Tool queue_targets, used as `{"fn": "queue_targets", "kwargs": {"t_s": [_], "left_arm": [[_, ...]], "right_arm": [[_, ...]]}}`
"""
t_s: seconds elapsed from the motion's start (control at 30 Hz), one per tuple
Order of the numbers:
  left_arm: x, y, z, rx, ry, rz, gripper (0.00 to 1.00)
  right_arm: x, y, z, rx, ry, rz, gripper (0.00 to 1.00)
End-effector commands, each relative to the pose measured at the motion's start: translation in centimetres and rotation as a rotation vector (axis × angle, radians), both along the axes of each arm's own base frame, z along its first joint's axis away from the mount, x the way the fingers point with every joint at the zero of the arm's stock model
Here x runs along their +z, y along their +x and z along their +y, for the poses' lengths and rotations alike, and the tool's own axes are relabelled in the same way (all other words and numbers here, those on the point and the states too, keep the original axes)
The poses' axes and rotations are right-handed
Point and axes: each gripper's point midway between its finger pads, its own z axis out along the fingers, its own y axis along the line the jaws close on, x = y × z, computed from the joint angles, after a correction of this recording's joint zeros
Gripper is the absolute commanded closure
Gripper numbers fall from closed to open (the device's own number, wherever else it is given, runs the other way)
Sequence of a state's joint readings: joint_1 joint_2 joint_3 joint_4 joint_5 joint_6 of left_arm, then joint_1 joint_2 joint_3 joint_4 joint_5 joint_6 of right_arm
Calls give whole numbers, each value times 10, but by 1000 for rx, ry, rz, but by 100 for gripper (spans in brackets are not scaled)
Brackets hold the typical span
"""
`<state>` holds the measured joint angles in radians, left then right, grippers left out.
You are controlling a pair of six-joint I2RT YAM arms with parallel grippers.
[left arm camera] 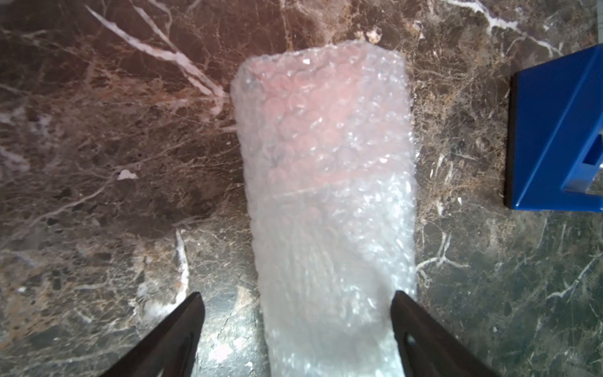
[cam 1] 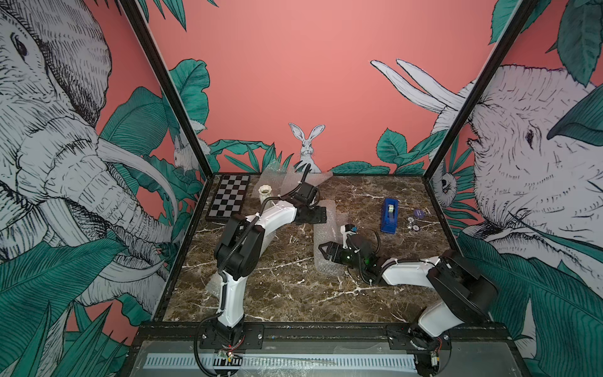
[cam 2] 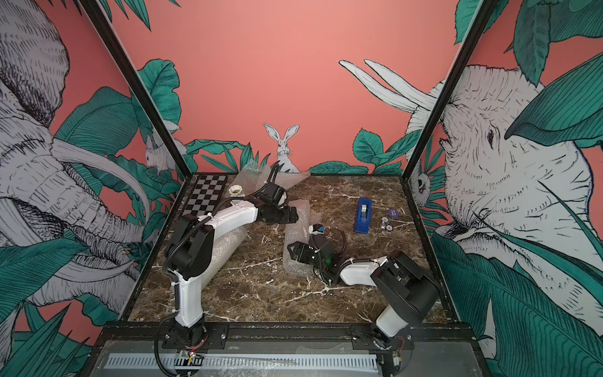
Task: Wrap vases in bubble wrap
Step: Wrap the vase in bubble wrap.
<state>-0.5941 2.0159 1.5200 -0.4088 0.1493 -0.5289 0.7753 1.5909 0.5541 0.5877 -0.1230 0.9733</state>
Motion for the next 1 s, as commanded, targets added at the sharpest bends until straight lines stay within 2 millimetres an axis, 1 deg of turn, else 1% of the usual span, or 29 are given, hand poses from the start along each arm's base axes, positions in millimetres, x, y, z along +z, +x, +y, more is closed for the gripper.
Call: {"fn": "queue_targets", "kwargs": {"t_s": [0.0,0.1,0.13,0.17,0.23,0.3,0.4,0.47,0.57,0.67,0.7,0.8,0.97], "left_arm": [[-6,-2,-3,-25,-1,15,13],[-14,-4,-6,-39,8,36,15],[-16,-4,-6,-42,13,43,16],[-20,-5,-5,-43,22,50,16],[-24,-7,-4,-42,42,55,17],[-27,-8,-3,-40,58,54,18],[-29,-9,1,-35,85,51,18],[-29,-9,1,-35,95,50,18],[-29,-10,2,-36,100,50,18],[-27,-10,2,-34,103,48,18],[-25,-11,2,-36,102,45,18],[-23,-12,3,-40,111,37,18],[-19,-14,2,-57,118,34,18]], "right_arm": [[-22,-11,-1,-18,47,114,26],[-24,-12,-10,-44,11,107,24],[-28,-12,-13,-50,-14,112,23],[-15,-11,-14,-46,-12,85,21],[-7,-11,-17,-31,-43,63,17],[5,-12,-16,0,-56,25,12],[22,-13,-24,11,-57,-23,9],[30,-11,-32,0,-51,-43,9],[34,-3,-54,-66,-39,-54,13],[20,8,-84,-158,-146,2,20],[17,12,-89,-169,-161,11,22],[8,25,-90,-172,-139,41,31],[-8,44,-82,-155,-40,127,42]]}}
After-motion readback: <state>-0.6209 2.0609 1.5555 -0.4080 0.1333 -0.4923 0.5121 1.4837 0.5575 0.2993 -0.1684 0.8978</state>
